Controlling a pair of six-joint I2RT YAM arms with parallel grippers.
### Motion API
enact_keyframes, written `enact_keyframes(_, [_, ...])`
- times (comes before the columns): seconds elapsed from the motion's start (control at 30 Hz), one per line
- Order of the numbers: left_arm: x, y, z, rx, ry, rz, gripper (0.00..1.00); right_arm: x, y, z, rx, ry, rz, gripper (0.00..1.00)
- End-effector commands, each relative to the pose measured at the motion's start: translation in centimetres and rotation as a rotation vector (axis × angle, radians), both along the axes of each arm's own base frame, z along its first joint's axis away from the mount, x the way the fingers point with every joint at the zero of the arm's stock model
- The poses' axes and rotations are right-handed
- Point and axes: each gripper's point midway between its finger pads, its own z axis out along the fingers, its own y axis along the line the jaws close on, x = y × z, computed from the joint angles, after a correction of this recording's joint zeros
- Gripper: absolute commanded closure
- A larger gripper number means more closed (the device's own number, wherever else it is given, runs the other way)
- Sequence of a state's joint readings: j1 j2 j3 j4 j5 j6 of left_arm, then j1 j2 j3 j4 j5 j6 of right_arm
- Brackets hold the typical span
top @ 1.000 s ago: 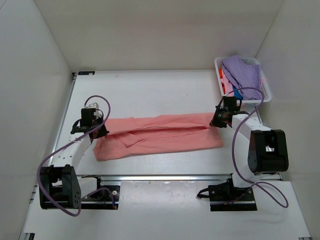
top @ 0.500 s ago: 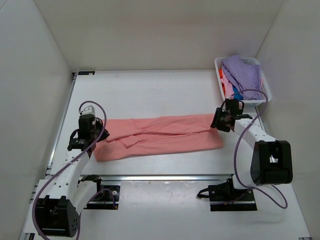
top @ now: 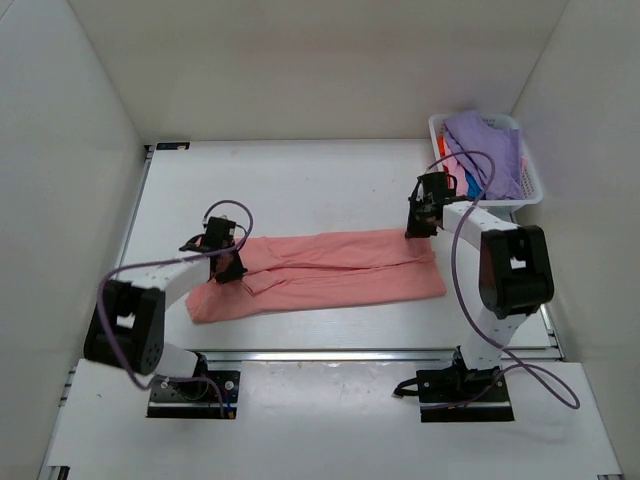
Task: Fold and stack the t-shirts
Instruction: Rotate the tshirt 90 degrees
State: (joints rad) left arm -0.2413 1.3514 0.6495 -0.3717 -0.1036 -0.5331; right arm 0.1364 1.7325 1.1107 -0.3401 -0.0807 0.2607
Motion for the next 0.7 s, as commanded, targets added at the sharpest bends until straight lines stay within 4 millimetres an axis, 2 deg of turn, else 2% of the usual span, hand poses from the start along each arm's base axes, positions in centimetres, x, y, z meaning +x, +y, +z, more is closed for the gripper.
enact_keyframes(0.0, [4.0, -1.0, 0.5, -0.025, -0.023, 0.036, 0.92, -0.6, -0.6, -2.1, -0.013, 0.113, -0.042, 1.0])
enact_keyframes(0.03, [4.2, -0.8, -0.6, -0.009, 0.016, 0.034, 0.92, -0.9, -0.4, -2.3, -0.019, 0.122, -0.051, 1.0])
enact_keyframes(0.13, [7.8, -1.8, -0.1, -0.006, -0.013, 0.023, 0.95, -3.9, -0.9, -3.7, -0.042, 0.178, -0.112, 1.0])
enact_keyframes(0.17, [8.3, -1.7, -0.2, -0.003, -0.005, 0.029, 0.95, -4.5, -0.5, -3.5, -0.025, 0.177, -0.138, 1.0])
enact_keyframes(0.23, [11.8, -2.9, 0.2, -0.021, -0.009, -0.001, 0.96, -7.4, -0.1, -4.8, -0.007, 0.241, -0.183, 1.0])
enact_keyframes(0.27, [11.9, -3.4, -1.3, -0.016, 0.05, -0.027, 0.96, -8.2, 1.0, -4.5, 0.016, 0.238, -0.195, 1.0])
enact_keyframes(0.3, [14.2, -4.3, 0.5, -0.014, 0.021, -0.05, 0.97, -10.0, 1.3, -5.2, 0.028, 0.263, -0.218, 1.0])
enact_keyframes(0.37, [18.1, -6.8, 0.7, -0.01, 0.018, -0.123, 0.98, -13.4, 3.4, -6.0, 0.045, 0.278, -0.193, 1.0])
enact_keyframes(0.4, [18.2, -7.3, 0.6, 0.0, 0.045, -0.137, 0.99, -13.7, 4.3, -5.9, 0.089, 0.266, -0.221, 1.0])
enact_keyframes(0.43, [19.5, -8.9, 0.4, 0.003, 0.052, -0.179, 1.0, -15.4, 5.8, -6.1, 0.132, 0.275, -0.211, 1.0])
enact_keyframes(0.47, [19.3, -9.7, -1.6, 0.002, 0.106, -0.205, 1.0, -17.1, 7.0, -6.4, 0.145, 0.281, -0.174, 1.0])
enact_keyframes(0.5, [20.8, -10.9, -0.2, 0.005, 0.082, -0.234, 1.0, -17.7, 8.9, -6.0, 0.19, 0.279, -0.153, 1.0])
enact_keyframes(0.53, [22.3, -12.3, 0.0, 0.004, 0.06, -0.264, 1.0, -18.8, 9.6, -6.3, 0.215, 0.289, -0.156, 1.0])
enact_keyframes(0.57, [23.1, -13.4, -0.3, 0.011, 0.068, -0.294, 1.0, -19.9, 10.9, -6.2, 0.221, 0.292, -0.112, 1.0])
enact_keyframes(0.6, [22.7, -14.0, -0.7, 0.017, 0.1, -0.314, 1.0, -20.7, 11.7, -6.3, 0.229, 0.302, -0.1, 1.0])
enact_keyframes(0.67, [25.2, -15.8, -0.2, 0.019, 0.062, -0.346, 1.0, -22.1, 13.1, -6.5, 0.251, 0.308, -0.055, 1.0])
